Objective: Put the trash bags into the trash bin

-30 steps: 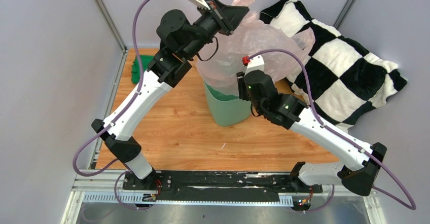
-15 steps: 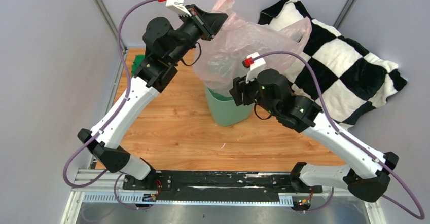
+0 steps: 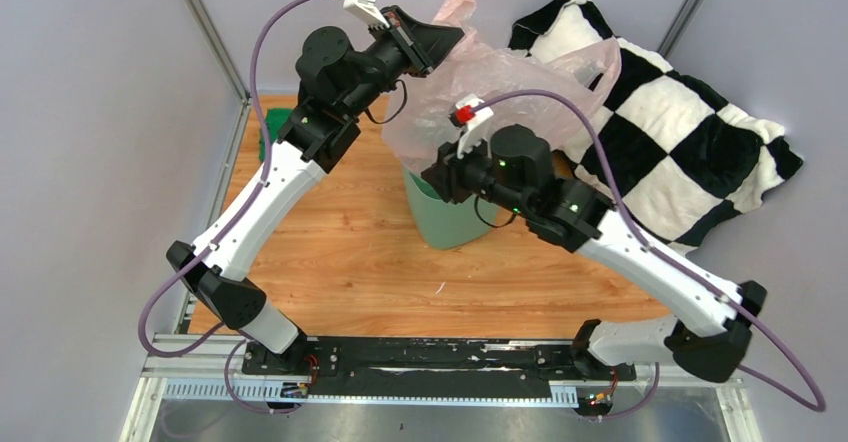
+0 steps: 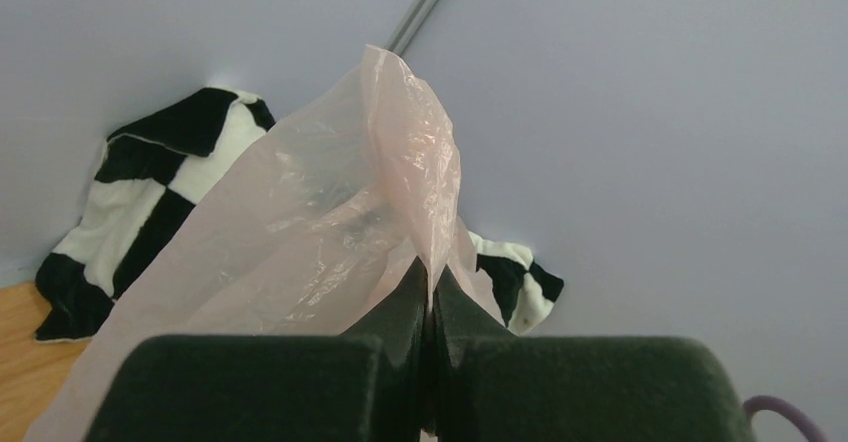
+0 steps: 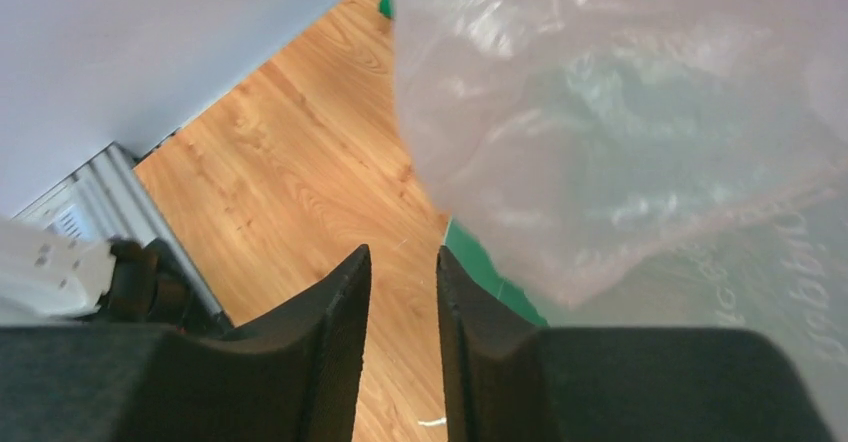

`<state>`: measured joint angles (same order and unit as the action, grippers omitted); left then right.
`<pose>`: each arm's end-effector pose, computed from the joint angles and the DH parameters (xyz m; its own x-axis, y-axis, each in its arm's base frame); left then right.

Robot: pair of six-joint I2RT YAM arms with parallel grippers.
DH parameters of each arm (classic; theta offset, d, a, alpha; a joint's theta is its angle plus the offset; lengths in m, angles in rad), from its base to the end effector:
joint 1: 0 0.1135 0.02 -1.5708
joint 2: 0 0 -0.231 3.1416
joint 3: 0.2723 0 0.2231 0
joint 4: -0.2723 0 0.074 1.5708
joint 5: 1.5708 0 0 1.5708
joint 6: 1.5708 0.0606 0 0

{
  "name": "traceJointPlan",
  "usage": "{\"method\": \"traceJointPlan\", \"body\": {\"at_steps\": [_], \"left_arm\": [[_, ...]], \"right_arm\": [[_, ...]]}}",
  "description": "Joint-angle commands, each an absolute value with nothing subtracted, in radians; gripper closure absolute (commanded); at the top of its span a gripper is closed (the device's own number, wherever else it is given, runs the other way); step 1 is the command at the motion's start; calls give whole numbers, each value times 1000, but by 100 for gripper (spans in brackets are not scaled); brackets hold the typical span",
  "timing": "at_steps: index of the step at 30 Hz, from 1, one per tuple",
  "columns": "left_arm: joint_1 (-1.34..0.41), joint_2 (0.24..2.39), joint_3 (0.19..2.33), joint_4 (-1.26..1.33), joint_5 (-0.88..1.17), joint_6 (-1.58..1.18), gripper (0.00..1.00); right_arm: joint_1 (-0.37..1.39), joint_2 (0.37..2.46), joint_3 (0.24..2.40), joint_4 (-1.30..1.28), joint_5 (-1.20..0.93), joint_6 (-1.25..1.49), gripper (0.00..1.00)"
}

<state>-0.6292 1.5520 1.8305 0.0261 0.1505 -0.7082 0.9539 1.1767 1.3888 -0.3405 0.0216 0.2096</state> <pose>0.2643 -0.2036 0.5014 -0.2695 -0.5993 -0.7538 0.6875 0.4284 -0.5864 0.1528 0.2131 0.4135 -0.2396 0.0218 -0.9706 -0.7701 0.6045 0.2037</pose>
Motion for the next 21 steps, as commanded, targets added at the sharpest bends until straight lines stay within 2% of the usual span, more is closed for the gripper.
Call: {"method": "traceJointPlan", "body": {"at_steps": [1,4,7,11,15,21], "left_arm": [[-616,1540,1865,31,185,-703,100],[-579,1511,1829,38,189,-735,100],[-575,1516,1834,39,224,-751,100],[-575,1519,1824,43,236,-773,100],[-574,1505,1791,43,231,-763,100],[-569,1468,1692,43,203,-754,100]], "right_arm": [[958,1273,1422,-241,160,195,69],[948,1285,1385,-209,252,202,69],[897,1314,1342,-237,237,214,69],[859,1344,1310,-320,312,237,76],[857,1305,1243,-338,350,230,75],[858,1296,1256,-405,381,225,75]]}}
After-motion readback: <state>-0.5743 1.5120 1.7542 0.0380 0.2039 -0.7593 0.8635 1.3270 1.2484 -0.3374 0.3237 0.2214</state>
